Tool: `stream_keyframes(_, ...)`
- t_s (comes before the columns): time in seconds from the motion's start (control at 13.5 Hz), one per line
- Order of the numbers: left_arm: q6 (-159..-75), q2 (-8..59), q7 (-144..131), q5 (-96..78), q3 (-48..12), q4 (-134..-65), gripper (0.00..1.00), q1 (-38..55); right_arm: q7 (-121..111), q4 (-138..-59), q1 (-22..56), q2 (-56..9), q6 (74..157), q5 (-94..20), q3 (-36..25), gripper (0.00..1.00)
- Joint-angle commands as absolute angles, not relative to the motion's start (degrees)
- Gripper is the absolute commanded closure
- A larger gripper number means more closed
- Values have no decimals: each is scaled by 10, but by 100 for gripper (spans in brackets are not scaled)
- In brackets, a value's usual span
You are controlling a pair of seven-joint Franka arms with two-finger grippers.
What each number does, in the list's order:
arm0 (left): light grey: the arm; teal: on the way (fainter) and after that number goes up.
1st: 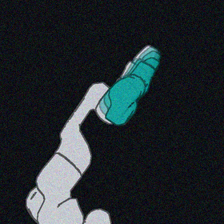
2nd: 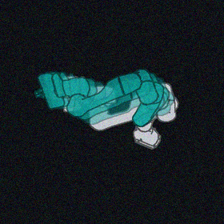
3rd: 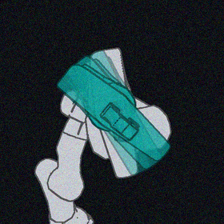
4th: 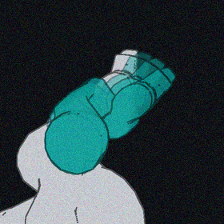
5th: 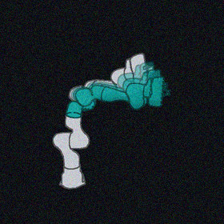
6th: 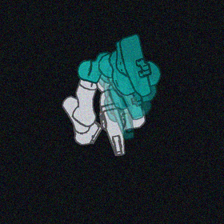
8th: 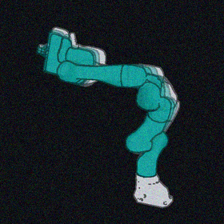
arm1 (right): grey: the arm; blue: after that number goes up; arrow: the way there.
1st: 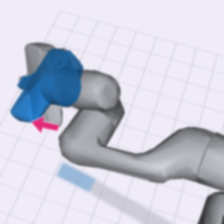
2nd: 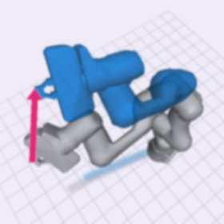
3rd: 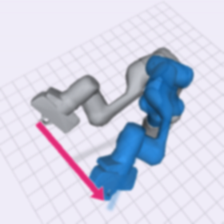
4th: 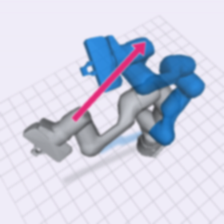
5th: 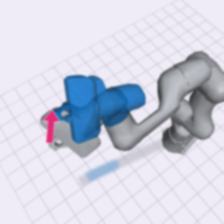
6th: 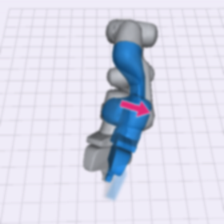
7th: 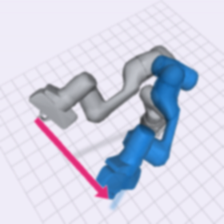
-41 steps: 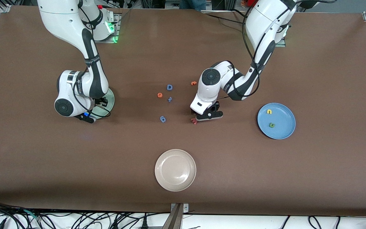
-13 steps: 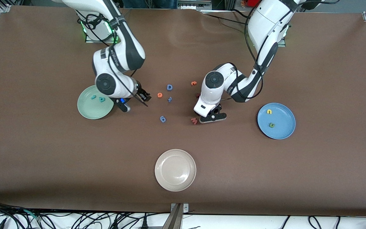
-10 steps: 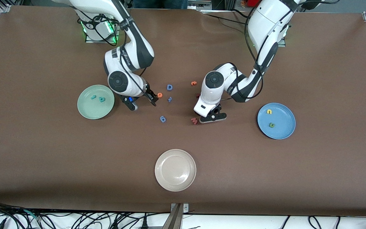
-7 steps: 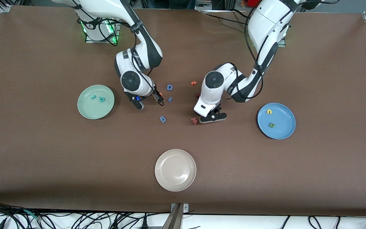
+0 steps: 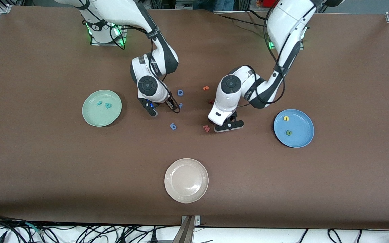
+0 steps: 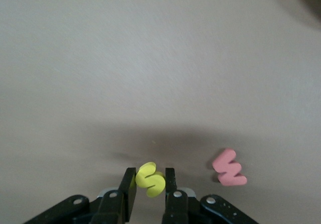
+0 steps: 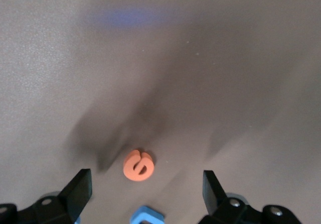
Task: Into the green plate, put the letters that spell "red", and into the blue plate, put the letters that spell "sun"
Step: 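Grasp the yellow s with the left gripper while the right gripper reaches the e, then drop the s on the blue plate while the right gripper grasps the orange e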
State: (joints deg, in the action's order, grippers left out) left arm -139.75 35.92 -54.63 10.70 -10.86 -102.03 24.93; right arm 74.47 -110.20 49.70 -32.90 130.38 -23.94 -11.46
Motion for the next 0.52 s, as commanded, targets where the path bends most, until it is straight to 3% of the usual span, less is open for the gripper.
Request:
stream_keyframes(0.0,-1337,308,-436,51,-109,-1030,86,210,758,-1114,509,-328,1324,-250,-118,2)
stream_keyframes(0.15,-1287,288,-347,42,-108,-1031,85,167,758,-1116,510,-329,1325,-250,-118,4)
stream_keyframes(0.45,-1239,272,-167,43,-76,-1035,85,105,758,-1116,509,-330,1332,-250,-117,26)
